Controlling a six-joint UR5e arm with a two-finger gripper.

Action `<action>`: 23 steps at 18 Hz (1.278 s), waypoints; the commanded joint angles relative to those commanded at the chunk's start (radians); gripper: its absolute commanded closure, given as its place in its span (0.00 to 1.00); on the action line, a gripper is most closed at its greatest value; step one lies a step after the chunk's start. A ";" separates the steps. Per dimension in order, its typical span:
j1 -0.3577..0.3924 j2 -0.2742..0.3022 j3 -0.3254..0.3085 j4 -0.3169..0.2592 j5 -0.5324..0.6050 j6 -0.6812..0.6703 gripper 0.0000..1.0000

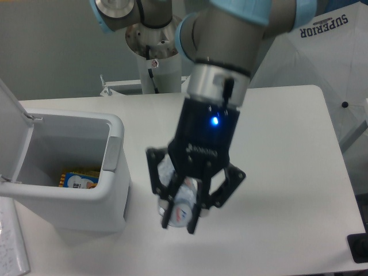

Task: Place the trash in the trash can
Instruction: 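Lift the bottle and carry it over the trash bin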

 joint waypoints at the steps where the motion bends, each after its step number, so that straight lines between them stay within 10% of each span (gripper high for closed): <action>1: -0.006 0.000 0.000 0.011 -0.022 -0.002 0.94; 23: -0.195 0.087 -0.179 0.032 -0.031 -0.023 0.89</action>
